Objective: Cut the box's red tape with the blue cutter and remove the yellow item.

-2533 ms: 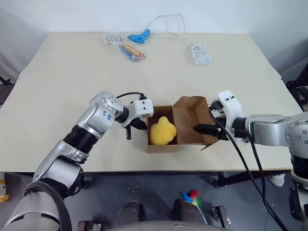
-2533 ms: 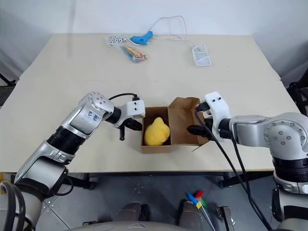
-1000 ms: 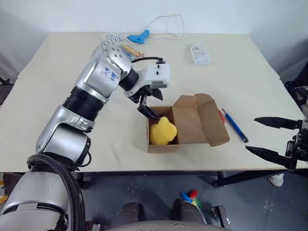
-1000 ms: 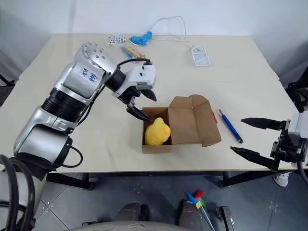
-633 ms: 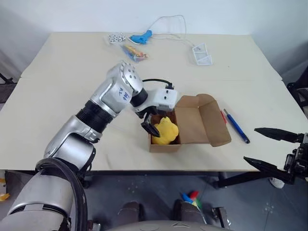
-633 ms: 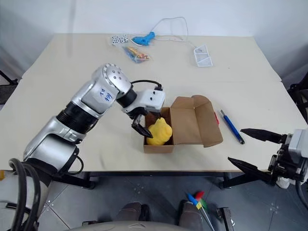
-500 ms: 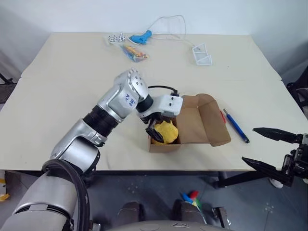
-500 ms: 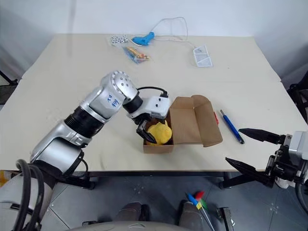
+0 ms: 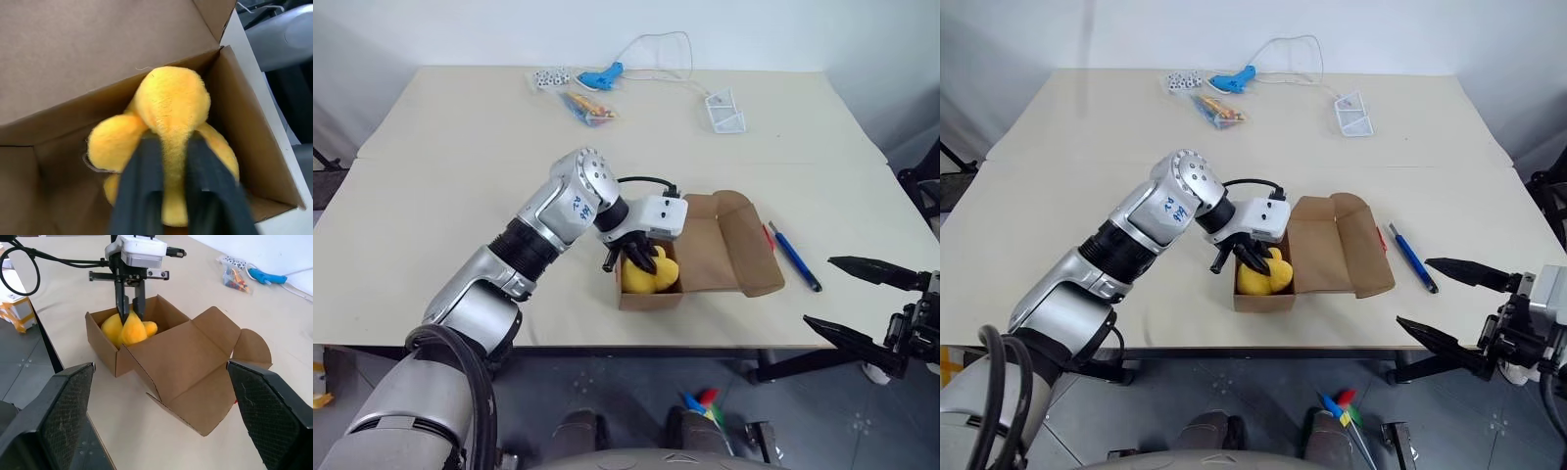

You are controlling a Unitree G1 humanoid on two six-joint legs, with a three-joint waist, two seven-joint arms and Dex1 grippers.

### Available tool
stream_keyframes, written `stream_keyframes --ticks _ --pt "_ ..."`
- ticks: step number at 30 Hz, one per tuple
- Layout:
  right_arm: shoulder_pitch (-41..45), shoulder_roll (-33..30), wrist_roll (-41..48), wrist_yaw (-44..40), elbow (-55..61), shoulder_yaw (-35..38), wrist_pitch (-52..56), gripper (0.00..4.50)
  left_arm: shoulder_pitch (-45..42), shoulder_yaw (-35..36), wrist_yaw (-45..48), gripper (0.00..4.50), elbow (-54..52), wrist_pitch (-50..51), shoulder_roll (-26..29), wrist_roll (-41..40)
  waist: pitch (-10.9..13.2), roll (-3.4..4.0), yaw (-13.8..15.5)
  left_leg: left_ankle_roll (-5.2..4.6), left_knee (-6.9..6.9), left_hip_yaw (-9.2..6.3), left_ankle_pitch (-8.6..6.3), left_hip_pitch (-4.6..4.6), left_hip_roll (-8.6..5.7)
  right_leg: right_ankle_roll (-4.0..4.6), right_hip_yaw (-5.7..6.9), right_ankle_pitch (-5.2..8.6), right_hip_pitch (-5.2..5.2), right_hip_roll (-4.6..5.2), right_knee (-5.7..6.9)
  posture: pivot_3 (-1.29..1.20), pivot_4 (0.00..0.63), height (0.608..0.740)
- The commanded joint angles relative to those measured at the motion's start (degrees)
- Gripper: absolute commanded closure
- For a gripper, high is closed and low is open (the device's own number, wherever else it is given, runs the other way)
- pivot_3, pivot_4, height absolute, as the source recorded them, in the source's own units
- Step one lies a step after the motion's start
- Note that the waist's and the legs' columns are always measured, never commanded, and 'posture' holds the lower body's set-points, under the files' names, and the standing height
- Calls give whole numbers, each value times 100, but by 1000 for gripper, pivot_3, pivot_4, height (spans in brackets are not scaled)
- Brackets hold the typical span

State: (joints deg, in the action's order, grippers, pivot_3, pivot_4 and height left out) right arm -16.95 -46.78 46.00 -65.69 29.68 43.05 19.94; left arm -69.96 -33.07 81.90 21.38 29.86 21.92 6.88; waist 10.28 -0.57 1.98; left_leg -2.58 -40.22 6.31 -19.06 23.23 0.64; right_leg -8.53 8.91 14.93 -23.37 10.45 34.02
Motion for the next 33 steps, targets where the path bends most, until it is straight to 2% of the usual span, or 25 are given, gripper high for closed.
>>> stream_keyframes --ticks 1,13,19,29,33 --pt "30 -58 81 -64 -63 273 -134 0 -212 366 -118 4481 -171 170 18 -136 0 0 1 0 0 0 0 0 0 0 0 0 0 0 0 0 150 740" --pt "562 -410 117 -222 -678 229 -74 0 -475 1555 -1296 4481 -531 1386 33 -488 0 0 -9 0 0 -3 0 0 0 0 1 0 1 0 4 0 150 740" --pt "1295 -662 83 -422 -1516 -17 -75 0 -790 2518 -2563 4481 -461 2128 -151 -765 0 0 -24 0 -1 -5 0 -1 0 0 1 0 2 0 6 0 150 740" --pt "2888 -1064 41 -805 -2543 -910 55 0 -910 4237 -5499 4481 137 2983 -72 -755 -1 3 -61 3 4 -5 2 -12 1 0 1 0 1 0 20 0 150 740" --pt "3352 -1067 14 -1019 -2882 -1207 47 0 -505 4360 -6185 4481 183 3501 287 -578 -2 3 -57 4 6 -5 2 -12 0 0 2 0 1 0 22 0 150 740"
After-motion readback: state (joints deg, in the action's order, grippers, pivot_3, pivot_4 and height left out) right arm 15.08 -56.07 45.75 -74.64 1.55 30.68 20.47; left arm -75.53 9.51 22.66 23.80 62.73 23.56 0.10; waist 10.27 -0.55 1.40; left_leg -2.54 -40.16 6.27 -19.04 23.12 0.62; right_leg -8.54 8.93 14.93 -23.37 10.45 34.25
